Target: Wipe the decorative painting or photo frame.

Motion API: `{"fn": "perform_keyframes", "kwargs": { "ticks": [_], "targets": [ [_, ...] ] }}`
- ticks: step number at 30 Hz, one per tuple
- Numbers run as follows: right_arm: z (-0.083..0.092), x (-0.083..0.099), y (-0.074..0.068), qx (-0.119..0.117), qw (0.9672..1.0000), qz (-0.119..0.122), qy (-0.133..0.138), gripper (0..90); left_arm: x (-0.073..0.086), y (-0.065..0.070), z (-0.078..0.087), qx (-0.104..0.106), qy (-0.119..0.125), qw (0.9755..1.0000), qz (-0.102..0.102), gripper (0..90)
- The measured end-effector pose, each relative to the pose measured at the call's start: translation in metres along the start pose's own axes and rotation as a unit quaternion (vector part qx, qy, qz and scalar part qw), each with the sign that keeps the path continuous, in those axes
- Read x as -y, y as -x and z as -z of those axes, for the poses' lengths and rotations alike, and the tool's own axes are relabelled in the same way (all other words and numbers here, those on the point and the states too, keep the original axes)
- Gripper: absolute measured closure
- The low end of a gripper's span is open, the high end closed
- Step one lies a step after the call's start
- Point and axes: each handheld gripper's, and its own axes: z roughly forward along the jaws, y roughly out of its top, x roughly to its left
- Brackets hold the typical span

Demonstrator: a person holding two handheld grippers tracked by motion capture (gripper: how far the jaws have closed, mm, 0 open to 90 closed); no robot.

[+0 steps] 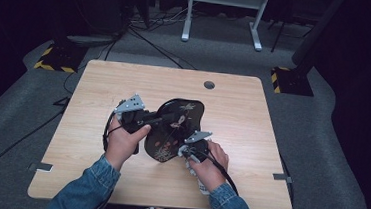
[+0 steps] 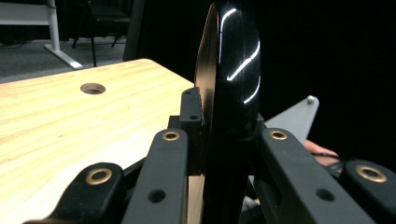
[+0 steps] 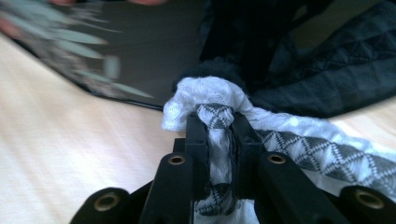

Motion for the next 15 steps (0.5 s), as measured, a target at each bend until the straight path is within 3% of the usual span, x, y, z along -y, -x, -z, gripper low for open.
{"fn": "perform_keyframes", "kwargs": {
  "ticks": [4,9,15],
  "targets": [
    [-0.003,-0.004,-0.011,-0.020,0.9997,0.012,0.001,81.2,0.000,0.000,0.000,0.000,0.000,1.0000,0.000,78.9],
    [-0.003,-0.002,-0.005,-0.029,0.9996,0.001,0.002,81.3,0.000,0.000,0.000,0.000,-0.001,1.0000,-0.003,78.9],
    [0.000,0.004,0.016,0.011,0.9997,-0.020,-0.007,81.3,0.000,0.001,0.001,-0.001,-0.002,1.0000,-0.003,78.8]
  ]
}}
